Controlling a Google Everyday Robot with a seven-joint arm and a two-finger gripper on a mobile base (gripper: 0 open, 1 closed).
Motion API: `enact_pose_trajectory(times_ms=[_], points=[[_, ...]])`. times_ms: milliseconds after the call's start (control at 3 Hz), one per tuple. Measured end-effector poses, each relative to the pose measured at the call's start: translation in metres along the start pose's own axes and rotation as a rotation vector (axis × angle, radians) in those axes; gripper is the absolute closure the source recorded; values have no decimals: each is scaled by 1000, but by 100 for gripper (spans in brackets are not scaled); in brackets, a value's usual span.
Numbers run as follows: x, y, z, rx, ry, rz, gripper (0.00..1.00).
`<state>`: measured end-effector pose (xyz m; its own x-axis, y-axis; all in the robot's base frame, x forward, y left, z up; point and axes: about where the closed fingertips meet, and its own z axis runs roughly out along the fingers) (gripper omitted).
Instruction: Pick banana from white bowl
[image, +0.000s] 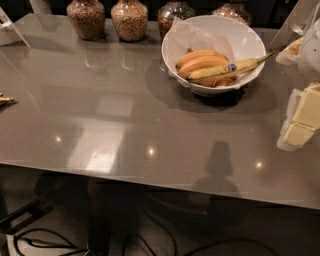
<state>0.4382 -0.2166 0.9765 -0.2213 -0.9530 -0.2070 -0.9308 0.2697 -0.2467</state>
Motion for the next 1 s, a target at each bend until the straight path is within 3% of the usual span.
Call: enact_pose_trajectory(times_ms=[333,667,1000], points=[[0,0,0,0,0,0,0],[-3,-7,2,37,-20,-11,0],[-12,-32,10,135,-61,-70,0]])
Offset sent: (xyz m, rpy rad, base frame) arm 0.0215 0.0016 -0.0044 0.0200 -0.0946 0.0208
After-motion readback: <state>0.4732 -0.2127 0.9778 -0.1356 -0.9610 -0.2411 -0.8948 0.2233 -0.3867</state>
